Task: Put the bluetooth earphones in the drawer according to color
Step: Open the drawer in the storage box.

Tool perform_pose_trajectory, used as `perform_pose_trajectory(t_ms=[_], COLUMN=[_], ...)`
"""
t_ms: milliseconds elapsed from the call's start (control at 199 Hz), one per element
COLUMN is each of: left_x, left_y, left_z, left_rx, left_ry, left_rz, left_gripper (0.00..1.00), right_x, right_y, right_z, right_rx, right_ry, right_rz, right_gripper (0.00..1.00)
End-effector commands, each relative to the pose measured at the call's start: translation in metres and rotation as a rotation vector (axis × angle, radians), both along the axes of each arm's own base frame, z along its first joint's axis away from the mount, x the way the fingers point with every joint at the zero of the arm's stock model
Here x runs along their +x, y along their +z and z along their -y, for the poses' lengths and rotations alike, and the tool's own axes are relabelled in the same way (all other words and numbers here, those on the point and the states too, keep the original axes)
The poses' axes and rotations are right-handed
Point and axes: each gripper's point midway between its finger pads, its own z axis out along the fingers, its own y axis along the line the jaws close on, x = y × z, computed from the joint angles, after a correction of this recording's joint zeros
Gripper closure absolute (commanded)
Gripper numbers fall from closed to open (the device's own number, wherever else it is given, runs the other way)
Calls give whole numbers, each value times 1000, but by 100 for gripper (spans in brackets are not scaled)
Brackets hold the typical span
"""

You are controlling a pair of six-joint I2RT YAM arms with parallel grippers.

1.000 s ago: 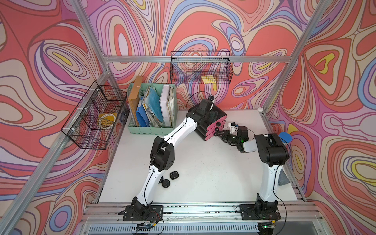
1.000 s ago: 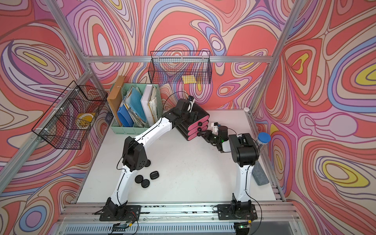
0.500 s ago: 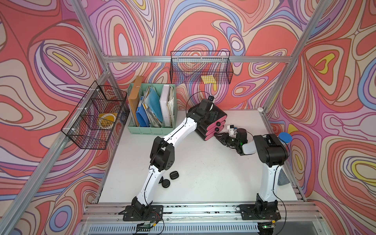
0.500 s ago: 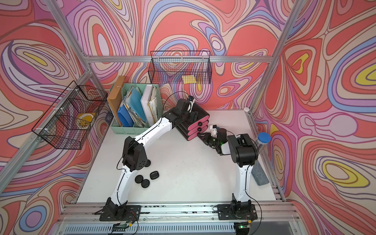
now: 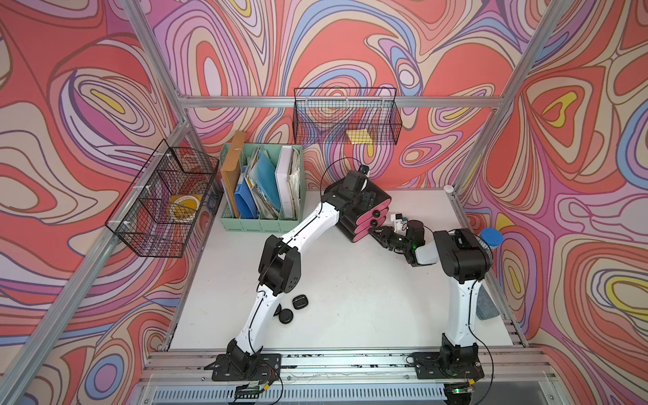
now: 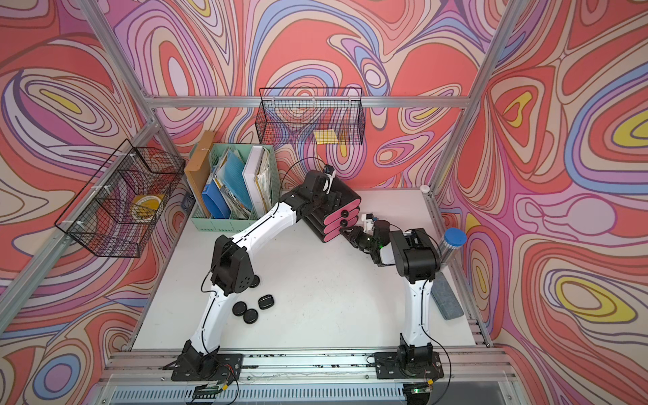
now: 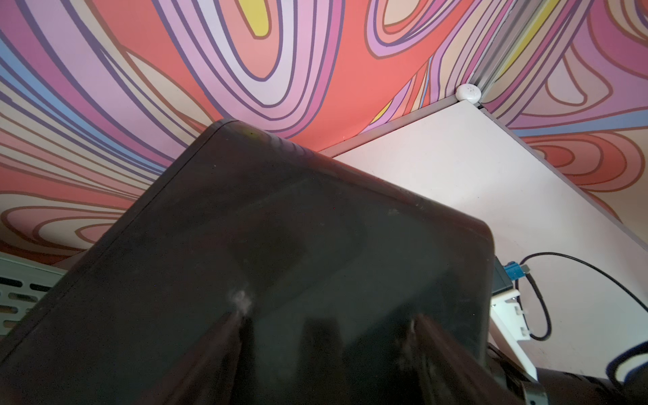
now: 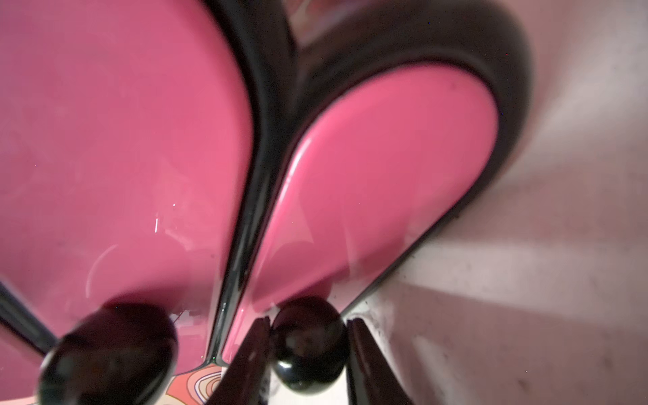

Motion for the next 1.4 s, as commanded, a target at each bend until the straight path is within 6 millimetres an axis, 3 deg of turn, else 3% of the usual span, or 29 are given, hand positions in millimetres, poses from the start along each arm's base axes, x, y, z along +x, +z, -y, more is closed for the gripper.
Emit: perform_pose_trajectory(t_ms=[0, 246, 481, 1028, 1043, 1113, 1203, 1399], left_x=[-47, -47, -47, -46, -46, -46, -48, -54], left_y=[-129, -128, -128, -124, -125, -120, -107, -54], left_z=[-25, -26, -28, -34, -34, -34, -32, -24], left_rx=[194, 197, 205, 201, 201, 193, 164, 58], left_ry=[4, 7, 16, 26, 27, 26, 19, -4], left_rz=[-376, -374, -370, -364, -364, -359, -353, -315], left_gripper=[19, 19, 19, 19, 19, 19, 19, 15], right_x=[6, -1, -22, -94, -93, -96, -94, -98], right_y=[7, 12, 9, -4, 4, 6, 14, 43], right_z=[-3, 2, 14, 50, 50, 52, 52, 53], right_rx=[26, -6, -62, -259, -265, -287, -298, -317], right_ry=[-1, -23, -46, -82, -84, -83, -75, -75], right_rz=[41, 54, 43, -82, -62, -65, -56, -20], right_gripper=[76, 88, 89, 87, 86, 77, 74, 58])
